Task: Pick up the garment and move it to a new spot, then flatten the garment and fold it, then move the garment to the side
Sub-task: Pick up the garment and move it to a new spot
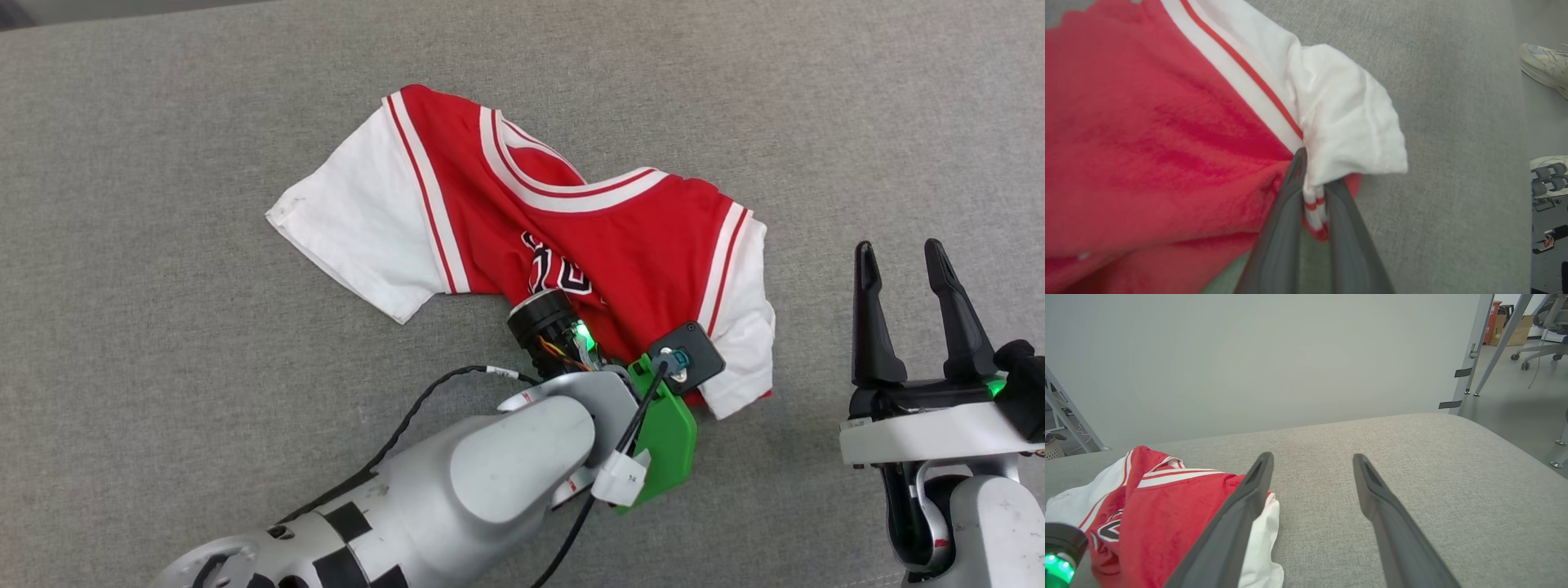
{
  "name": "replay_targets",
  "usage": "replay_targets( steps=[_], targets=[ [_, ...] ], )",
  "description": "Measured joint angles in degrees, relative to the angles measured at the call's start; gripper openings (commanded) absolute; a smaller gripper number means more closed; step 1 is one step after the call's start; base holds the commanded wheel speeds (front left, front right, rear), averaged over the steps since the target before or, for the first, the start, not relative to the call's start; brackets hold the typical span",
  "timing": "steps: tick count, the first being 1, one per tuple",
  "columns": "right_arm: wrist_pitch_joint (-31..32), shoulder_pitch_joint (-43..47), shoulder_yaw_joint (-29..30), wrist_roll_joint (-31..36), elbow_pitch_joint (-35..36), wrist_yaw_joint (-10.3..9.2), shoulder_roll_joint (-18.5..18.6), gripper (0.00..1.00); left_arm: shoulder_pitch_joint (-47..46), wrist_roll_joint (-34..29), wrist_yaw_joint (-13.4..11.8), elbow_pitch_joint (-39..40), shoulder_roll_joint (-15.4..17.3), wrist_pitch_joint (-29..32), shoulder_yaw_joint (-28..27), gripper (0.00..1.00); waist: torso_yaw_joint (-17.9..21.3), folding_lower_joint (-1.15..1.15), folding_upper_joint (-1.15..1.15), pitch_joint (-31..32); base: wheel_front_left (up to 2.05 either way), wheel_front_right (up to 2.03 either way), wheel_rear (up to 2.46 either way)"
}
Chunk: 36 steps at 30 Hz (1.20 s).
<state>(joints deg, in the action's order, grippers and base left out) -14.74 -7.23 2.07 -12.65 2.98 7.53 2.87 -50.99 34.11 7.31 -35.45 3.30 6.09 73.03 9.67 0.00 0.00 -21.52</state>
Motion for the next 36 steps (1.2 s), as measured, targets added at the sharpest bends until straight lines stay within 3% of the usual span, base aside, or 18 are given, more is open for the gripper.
replay_targets(
  steps=[2,3,4,10,15,20,29,33,36],
  targets=[
    [0.01,0.0,0.14,0.05,-0.19,0.0,0.0,1.0,0.4,0.04,0.0,0.7,-0.15,-0.14,0.09,0.0,-0.31,0.0,0.0,0.32,0.0,0.0,0.0],
    [0.0,0.0,0.16,0.12,-0.23,0.0,0.0,1.0,0.38,0.15,0.0,0.78,-0.16,-0.63,0.13,0.44,-0.46,0.0,0.0,0.52,0.0,0.0,0.0],
    [0.01,0.01,0.22,0.27,-0.29,0.0,0.0,1.0,0.26,0.13,0.01,0.74,-0.15,-1.9,0.21,1.0,-0.66,0.0,0.0,0.82,0.0,0.0,0.0],
    [0.01,0.46,0.66,0.83,-0.63,0.0,-0.01,1.0,-1.94,0.67,-0.2,-0.19,-0.24,-11.01,-0.9,1.0,-1.99,0.0,0.0,3.5,0.0,0.0,0.0],
    [0.01,2.71,1.41,1.13,-0.78,0.0,-0.02,1.0,-2.2,0.75,-3.46,-0.71,-0.01,-16.94,-3.69,1.0,-3.54,0.0,0.0,6.64,0.0,0.0,0.0],
    [0.0,4.09,1.64,1.34,-0.8,0.0,-0.03,1.0,-1.0,1.15,-6.98,1.05,3.25,-19.35,-6.79,1.0,-5.4,0.0,0.0,9.12,0.0,0.0,0.0],
    [0.0,5.98,2.29,1.87,-0.8,0.0,-0.04,1.0,7.81,-0.96,-18.8,15.3,13.97,-20.75,-21.26,1.0,-9.21,0.0,0.0,12.5,0.0,0.0,0.0],
    [0.0,6.32,2.45,1.9,-0.81,0.0,-0.04,1.0,15.68,-4.05,-22.71,22.04,17.01,-20.75,-29.41,1.0,-10.21,0.0,0.0,13.7,0.0,0.0,0.0],
    [0.0,7.09,2.44,1.91,-0.9,0.0,-0.04,1.0,21.39,-5.71,-24.18,25.74,17.61,-20.75,-35.02,1.0,-10.78,0.0,0.0,14.52,0.0,0.0,0.0]
  ],
)
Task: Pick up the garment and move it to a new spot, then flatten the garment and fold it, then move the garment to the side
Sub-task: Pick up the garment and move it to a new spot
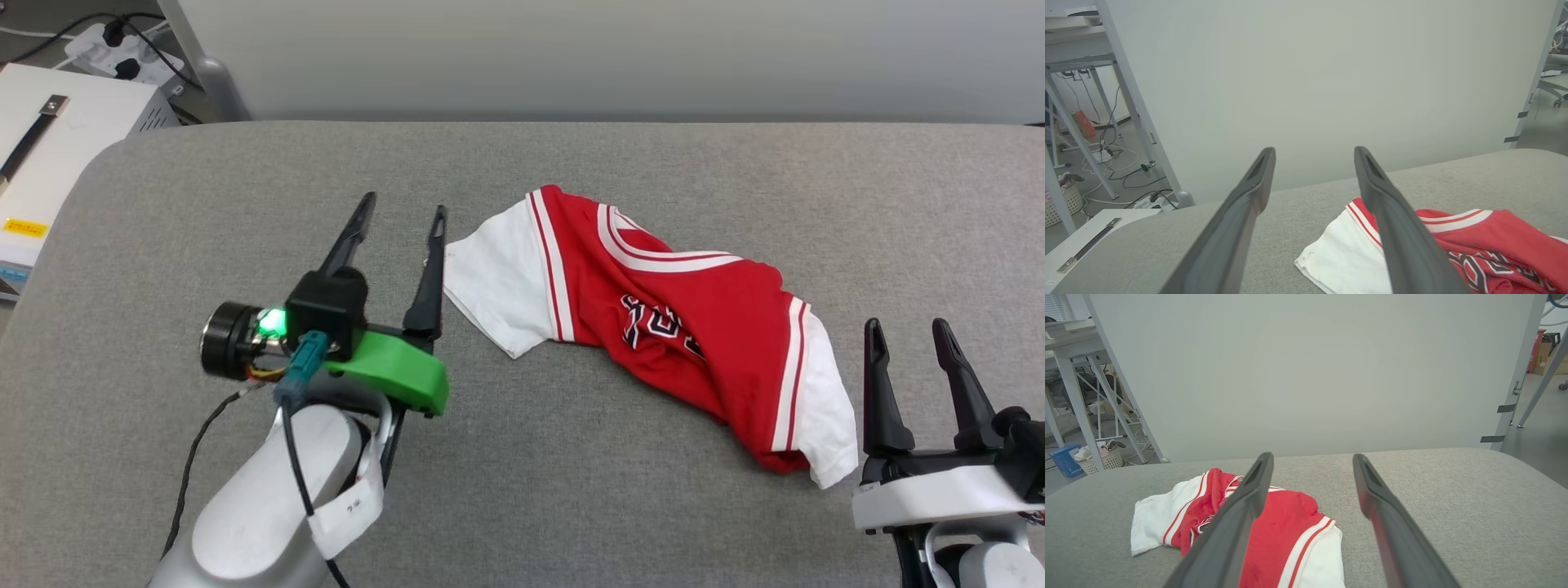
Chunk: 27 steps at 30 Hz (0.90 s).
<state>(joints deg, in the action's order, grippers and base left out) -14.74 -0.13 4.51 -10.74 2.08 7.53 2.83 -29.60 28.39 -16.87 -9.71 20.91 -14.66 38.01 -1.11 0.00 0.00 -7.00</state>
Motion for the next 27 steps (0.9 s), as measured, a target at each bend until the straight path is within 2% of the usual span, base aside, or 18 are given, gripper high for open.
replay_targets(
  steps=[5,8,16,27],
  targets=[
    [0.0,1.11,-0.18,-0.01,-0.16,0.0,-0.01,1.0,9.59,-3.85,-0.51,4.5,-0.19,0.0,-9.36,1.0,-0.91,0.0,0.0,1.57,0.0,0.0,0.0],
    [0.0,1.4,-0.52,-0.03,-0.31,0.0,-0.01,1.0,14.35,-5.93,0.1,5.99,-1.25,0.0,-13.83,1.0,-1.35,0.0,0.0,2.43,0.0,0.0,0.0],
    [0.0,3.49,-1.36,-0.52,-1.21,0.0,0.0,1.0,24.36,-10.65,5.16,6.33,-6.19,0.0,-21.57,1.0,-2.17,0.0,0.0,4.77,0.0,0.0,0.0],
    [0.0,5.61,-2.61,-1.23,-3.0,0.0,-0.01,1.0,29.09,-16.15,10.96,4.23,-12.17,0.0,-27.93,1.0,-2.87,0.0,0.0,6.64,0.0,0.0,0.0]
  ],
)
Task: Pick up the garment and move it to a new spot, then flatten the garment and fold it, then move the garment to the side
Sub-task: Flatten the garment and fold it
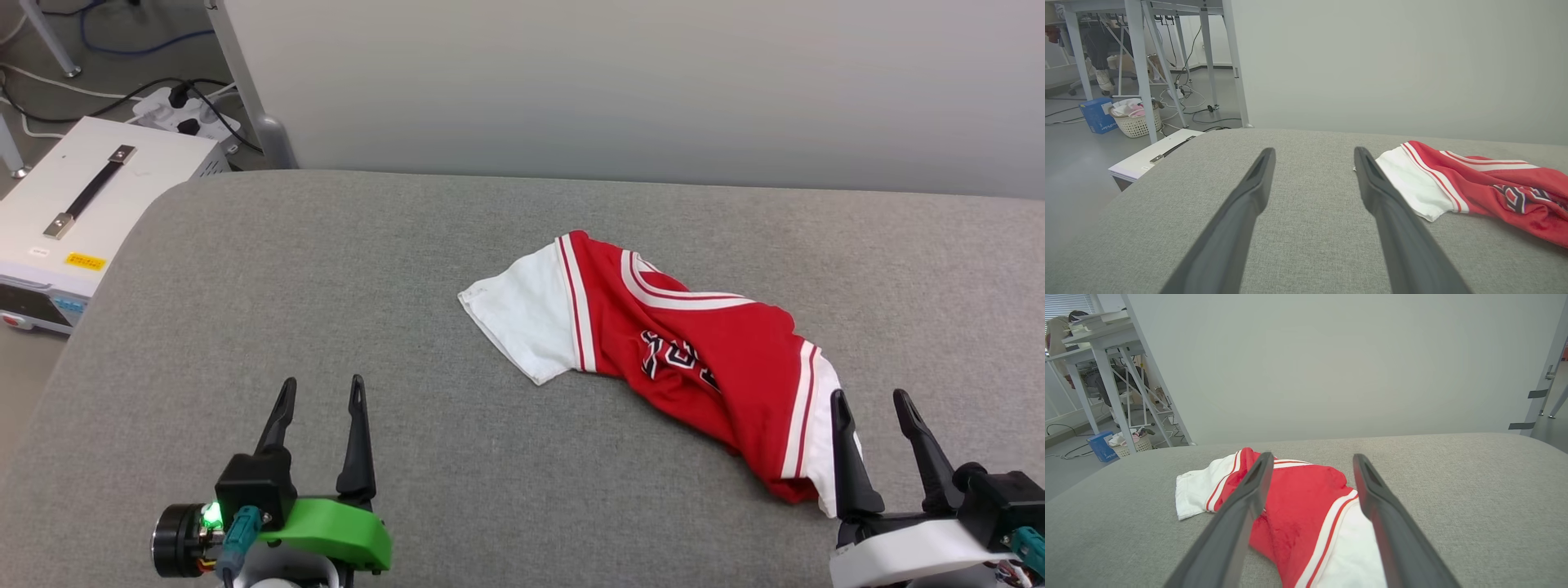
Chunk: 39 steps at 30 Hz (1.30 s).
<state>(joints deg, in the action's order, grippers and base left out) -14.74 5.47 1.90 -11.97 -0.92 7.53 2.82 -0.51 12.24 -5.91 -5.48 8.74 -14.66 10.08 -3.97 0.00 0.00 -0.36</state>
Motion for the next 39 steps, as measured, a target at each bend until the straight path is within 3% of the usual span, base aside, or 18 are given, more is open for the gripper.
replay_targets(
  steps=[11,28,33,39],
  targets=[
    [0.0,1.47,-0.07,-0.23,-0.73,0.0,0.01,1.0,1.7,-3.55,3.35,-1.15,-3.01,0.0,-4.26,1.0,-0.26,0.0,0.0,0.93,0.0,0.0,0.0],
    [0.0,1.46,-0.26,-0.34,-1.03,0.0,0.01,1.0,0.96,-6.31,7.31,-2.85,-4.49,0.0,-7.69,1.0,0.05,0.0,0.0,0.3,0.0,0.0,0.0],
    [0.01,0.51,-0.99,-0.3,-0.79,0.0,0.0,1.0,-6.73,-6.42,10.16,-5.08,-2.89,0.0,-8.23,1.0,0.4,0.0,0.0,-1.34,0.0,0.0,0.0],
    [0.0,-2.94,-2.09,-0.2,0.11,0.0,-0.01,1.0,-20.63,-5.98,12.69,-11.84,2.13,0.01,-5.99,1.0,1.74,0.0,0.0,-4.31,0.0,0.0,0.0]
  ],
)
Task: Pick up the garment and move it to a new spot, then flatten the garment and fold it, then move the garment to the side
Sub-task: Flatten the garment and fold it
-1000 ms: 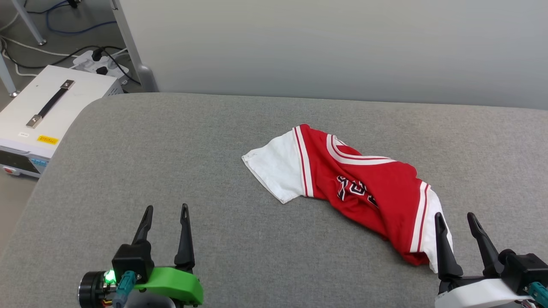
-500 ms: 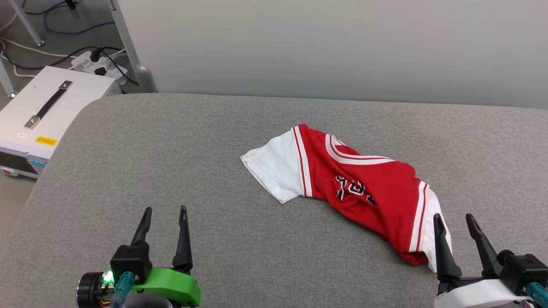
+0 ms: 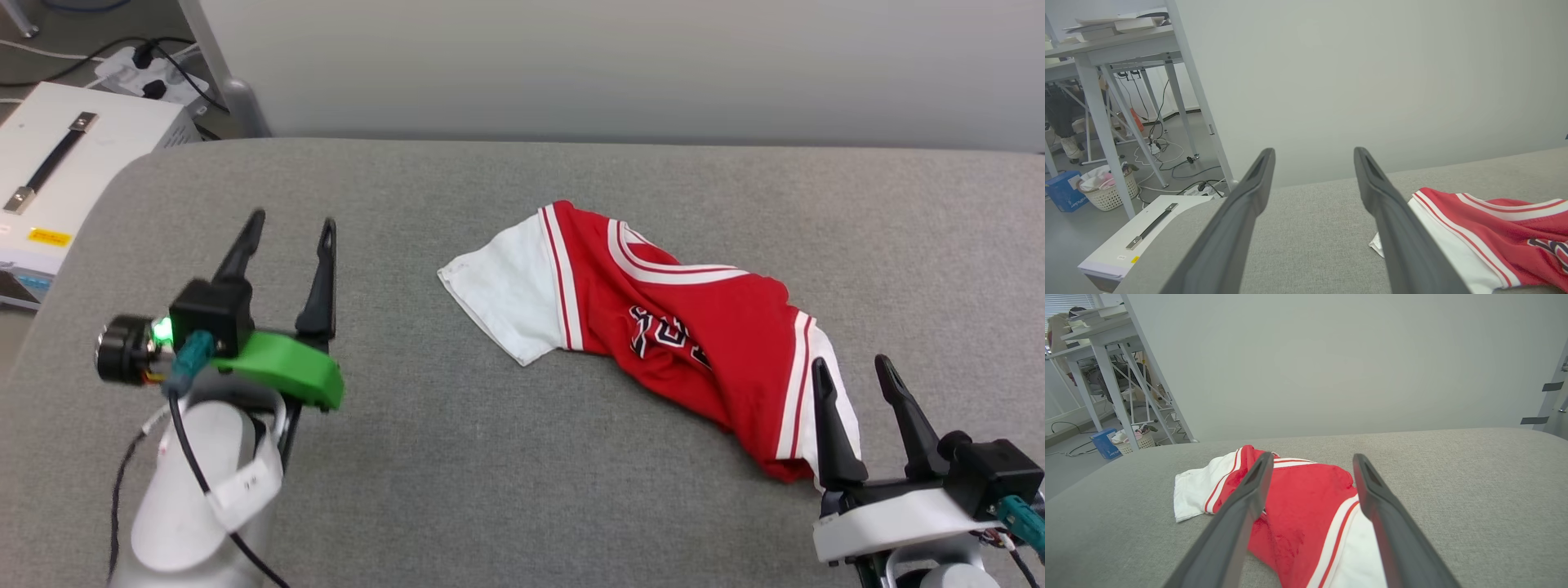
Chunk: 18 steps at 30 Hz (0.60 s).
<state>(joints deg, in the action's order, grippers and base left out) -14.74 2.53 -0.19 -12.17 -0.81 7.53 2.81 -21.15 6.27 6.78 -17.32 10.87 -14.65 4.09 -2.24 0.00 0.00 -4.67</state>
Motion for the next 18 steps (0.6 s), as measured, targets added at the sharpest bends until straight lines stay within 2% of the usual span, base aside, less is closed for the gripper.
replay_targets(
  steps=[4,8,18],
  targets=[
    [0.01,-2.16,-0.21,-0.03,0.41,0.0,0.0,1.0,-9.61,1.62,0.41,-4.64,3.18,2.4,3.37,1.0,1.2,0.0,0.0,-2.38,0.0,0.0,0.0],
    [0.0,-3.59,-0.43,-0.09,0.8,0.0,0.0,1.0,-18.85,6.55,0.53,-8.38,6.22,8.35,11.2,1.0,2.53,0.0,0.0,-5.01,0.0,0.0,0.0],
    [0.0,-6.14,-0.63,-0.15,1.36,0.0,0.01,1.0,-35.9,25.18,0.54,-13.46,13.3,32.76,32.2,1.0,5.83,0.01,0.0,-10.92,0.0,0.0,0.0]
  ],
)
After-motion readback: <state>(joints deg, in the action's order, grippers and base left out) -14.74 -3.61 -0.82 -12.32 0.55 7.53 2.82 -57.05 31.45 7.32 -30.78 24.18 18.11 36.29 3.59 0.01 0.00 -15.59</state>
